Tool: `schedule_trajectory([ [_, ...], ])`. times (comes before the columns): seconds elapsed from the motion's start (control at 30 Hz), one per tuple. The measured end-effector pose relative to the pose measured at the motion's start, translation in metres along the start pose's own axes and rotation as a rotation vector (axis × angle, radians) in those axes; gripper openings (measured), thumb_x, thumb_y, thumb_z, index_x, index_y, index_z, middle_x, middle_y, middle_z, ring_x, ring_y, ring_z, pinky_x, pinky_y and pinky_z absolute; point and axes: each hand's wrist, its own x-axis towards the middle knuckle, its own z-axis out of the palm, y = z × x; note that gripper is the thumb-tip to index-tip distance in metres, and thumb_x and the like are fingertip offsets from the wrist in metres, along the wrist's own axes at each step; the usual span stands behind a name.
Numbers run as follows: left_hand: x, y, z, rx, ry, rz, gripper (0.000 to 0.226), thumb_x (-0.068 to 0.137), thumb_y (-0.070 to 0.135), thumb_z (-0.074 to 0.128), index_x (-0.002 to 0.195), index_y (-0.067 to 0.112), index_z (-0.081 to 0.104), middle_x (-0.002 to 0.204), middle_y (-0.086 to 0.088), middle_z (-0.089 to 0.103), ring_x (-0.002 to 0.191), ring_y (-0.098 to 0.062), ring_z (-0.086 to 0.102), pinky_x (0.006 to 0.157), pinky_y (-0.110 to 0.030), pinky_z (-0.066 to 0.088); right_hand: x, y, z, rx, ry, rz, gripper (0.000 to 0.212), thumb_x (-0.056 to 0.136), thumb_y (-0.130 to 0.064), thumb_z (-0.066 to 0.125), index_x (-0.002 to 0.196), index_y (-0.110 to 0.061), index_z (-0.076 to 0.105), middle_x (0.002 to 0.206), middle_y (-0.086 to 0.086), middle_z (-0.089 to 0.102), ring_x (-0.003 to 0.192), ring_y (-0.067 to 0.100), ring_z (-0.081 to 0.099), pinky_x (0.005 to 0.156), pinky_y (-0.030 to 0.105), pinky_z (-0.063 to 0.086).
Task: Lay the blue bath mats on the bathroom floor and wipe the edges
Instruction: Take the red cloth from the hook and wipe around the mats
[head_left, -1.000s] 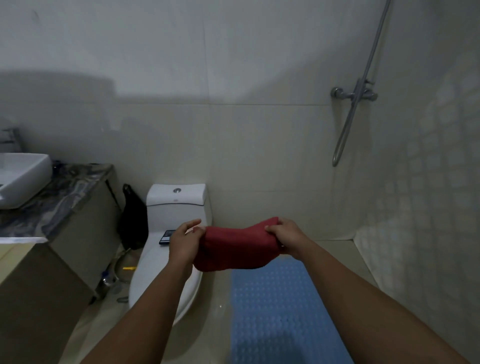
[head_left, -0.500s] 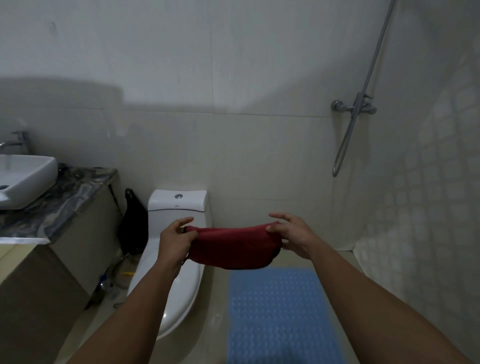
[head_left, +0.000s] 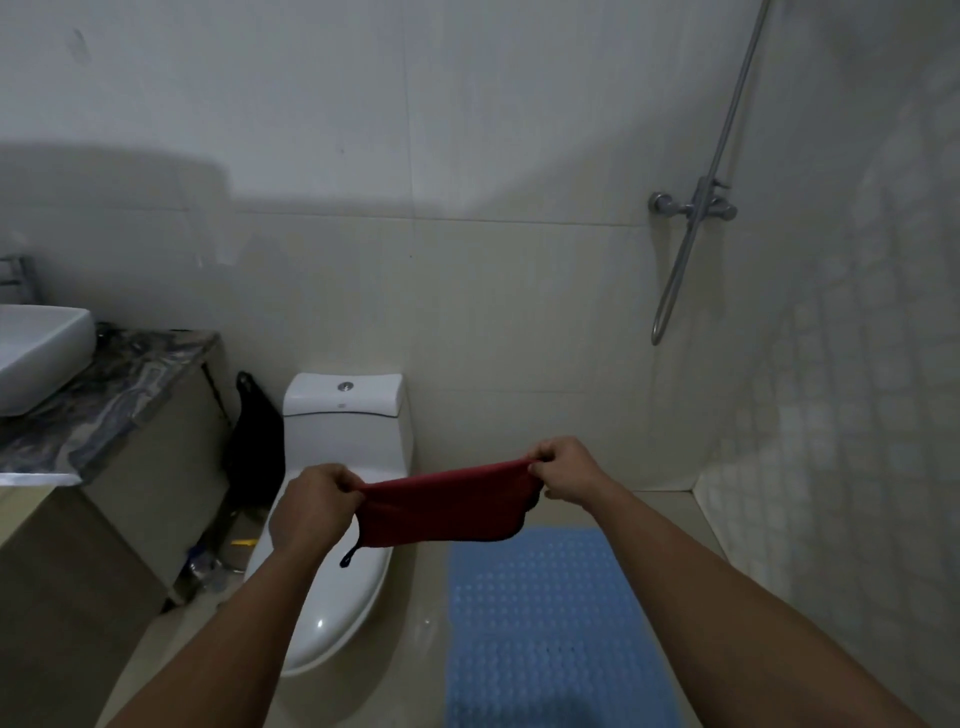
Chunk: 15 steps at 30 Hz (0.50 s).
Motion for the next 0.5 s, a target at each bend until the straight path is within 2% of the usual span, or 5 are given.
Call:
schedule_trajectory([
  [0.13, -0.003, -0.004, 0.001, 0.141, 0.130, 0.122, 0.010, 0.088, 0.026, 0.072, 0.081, 0.032, 0.069, 0.093, 0.004, 0.061, 0.077, -0.015, 0.059, 0.063, -0.033, 0.049, 0.003, 0.008, 0.006, -0.095, -0.008, -0.056, 0.025, 0.092, 0.003, 0.054, 0.088, -0.005, 0.077, 0.083, 0.008, 0.073, 0.078, 0.017, 0.066, 0.076, 0.029, 0.051],
  [0.2, -0.002, -0.006, 0.003, 0.109, 0.148, 0.120, 0.004, 0.092, 0.025, 0.066, 0.088, 0.027, 0.065, 0.086, 0.002, 0.064, 0.074, -0.018, 0.062, 0.063, -0.035, 0.051, 0.002, 0.008, 0.009, -0.078, -0.016, -0.088, 0.023, 0.088, -0.001, 0.056, 0.079, -0.009, 0.076, 0.080, 0.007, 0.073, 0.079, 0.021, 0.068, 0.077, 0.033, 0.053],
  [0.3, 0.002, -0.007, 0.006, -0.309, 0.096, -0.092, 0.005, 0.094, 0.017, 0.058, 0.094, 0.022, 0.059, 0.076, -0.004, 0.072, 0.071, -0.024, 0.072, 0.069, -0.049, 0.062, -0.001, 0.004, 0.019, 0.035, 0.027, -0.117, 0.029, 0.073, -0.027, 0.058, 0.074, -0.001, 0.071, 0.081, 0.024, 0.071, 0.074, 0.029, 0.068, 0.068, 0.042, 0.053],
  [0.4, -0.002, 0.009, 0.002, -0.830, 0.054, -0.261, 0.010, 0.099, 0.011, 0.058, 0.108, 0.011, 0.061, 0.102, -0.013, 0.070, 0.096, -0.029, 0.072, 0.082, -0.051, 0.063, -0.014, -0.015, 0.027, 0.233, -0.039, -0.110, 0.028, 0.072, -0.027, 0.056, 0.066, 0.000, 0.058, 0.078, 0.036, 0.058, 0.065, 0.031, 0.058, 0.062, 0.035, 0.041],
  [0.5, -0.008, 0.037, -0.004, -1.026, 0.051, -0.217, 0.026, 0.095, 0.017, 0.070, 0.116, 0.003, 0.062, 0.106, -0.014, 0.070, 0.097, -0.025, 0.071, 0.079, -0.038, 0.062, -0.031, -0.040, 0.028, 0.414, -0.194, -0.074, 0.008, 0.064, -0.017, 0.050, 0.061, -0.011, 0.047, 0.063, 0.010, 0.037, 0.058, 0.020, 0.036, 0.055, 0.031, 0.027],
])
